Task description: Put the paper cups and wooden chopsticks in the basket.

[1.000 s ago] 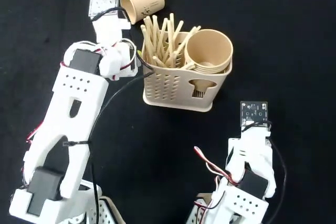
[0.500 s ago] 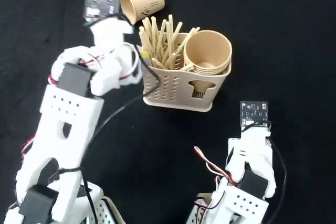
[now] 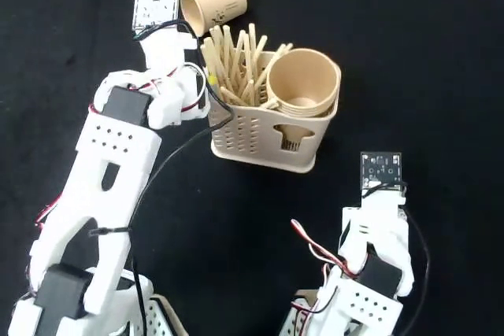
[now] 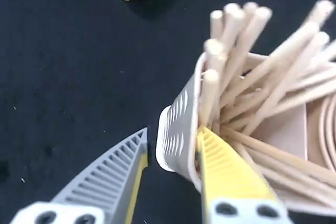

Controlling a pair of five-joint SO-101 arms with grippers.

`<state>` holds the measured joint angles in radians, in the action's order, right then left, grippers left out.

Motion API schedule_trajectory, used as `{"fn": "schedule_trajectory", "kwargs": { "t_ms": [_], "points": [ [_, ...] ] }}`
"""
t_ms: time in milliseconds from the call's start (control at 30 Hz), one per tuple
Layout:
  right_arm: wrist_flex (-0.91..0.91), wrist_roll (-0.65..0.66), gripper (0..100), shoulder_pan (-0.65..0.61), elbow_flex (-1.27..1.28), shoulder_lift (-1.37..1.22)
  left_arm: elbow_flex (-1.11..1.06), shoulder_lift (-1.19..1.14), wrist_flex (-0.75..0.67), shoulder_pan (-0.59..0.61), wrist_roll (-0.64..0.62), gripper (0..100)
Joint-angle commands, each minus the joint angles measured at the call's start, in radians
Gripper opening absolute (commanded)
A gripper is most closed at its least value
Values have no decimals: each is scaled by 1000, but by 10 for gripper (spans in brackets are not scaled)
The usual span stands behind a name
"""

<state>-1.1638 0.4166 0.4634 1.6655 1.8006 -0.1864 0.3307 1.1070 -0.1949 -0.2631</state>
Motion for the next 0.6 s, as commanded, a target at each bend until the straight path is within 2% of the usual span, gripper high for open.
{"fn": "schedule_trajectory", "kwargs": {
  "t_ms": [0,100,300,567],
  "points": [
    [17,12,36,-15,-2,58,-18,-14,-58,1,-5,131],
    [17,12,36,-15,-2,58,-24,-17,-71,-19,0,27],
    [17,12,36,-15,-2,58,-24,-14,-61,-18,-6,30],
    [17,12,36,-15,-1,58,110,109,187,205,2,29]
  ]
}}
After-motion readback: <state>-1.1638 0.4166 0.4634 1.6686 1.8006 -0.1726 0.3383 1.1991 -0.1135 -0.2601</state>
